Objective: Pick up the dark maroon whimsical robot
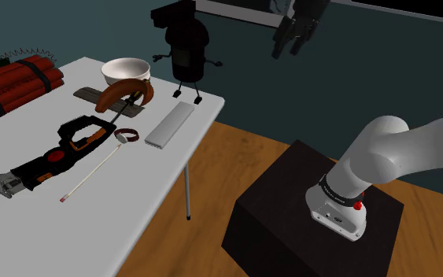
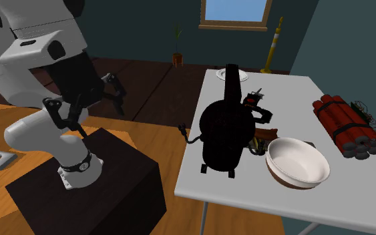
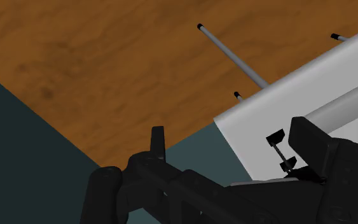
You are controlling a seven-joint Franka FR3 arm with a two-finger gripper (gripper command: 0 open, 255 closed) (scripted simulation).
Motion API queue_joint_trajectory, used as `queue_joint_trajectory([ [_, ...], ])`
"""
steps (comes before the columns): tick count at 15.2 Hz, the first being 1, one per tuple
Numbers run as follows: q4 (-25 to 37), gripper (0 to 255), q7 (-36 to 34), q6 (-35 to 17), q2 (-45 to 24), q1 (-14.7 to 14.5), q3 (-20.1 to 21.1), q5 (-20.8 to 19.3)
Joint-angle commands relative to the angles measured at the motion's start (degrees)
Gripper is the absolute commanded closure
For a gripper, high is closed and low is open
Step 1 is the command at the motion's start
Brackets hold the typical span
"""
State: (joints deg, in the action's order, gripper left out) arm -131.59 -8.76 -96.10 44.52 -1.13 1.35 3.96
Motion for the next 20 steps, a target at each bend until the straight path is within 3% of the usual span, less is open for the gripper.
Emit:
queue_joint_trajectory([
  [1, 0.0, 0, 0.0, 0.0, 0.0, 0.0, 0.0, 0.0],
  [9, 12.46, 0, -2.27, -3.9, -17.63, -1.57, 7.07, -3.15],
  [17, 28.0, 0, -5.93, -3.43, -35.19, -2.87, 13.8, -10.08],
  [20, 25.35, 0, -6.15, -5.76, -34.87, -2.92, 13.74, -10.05],
])
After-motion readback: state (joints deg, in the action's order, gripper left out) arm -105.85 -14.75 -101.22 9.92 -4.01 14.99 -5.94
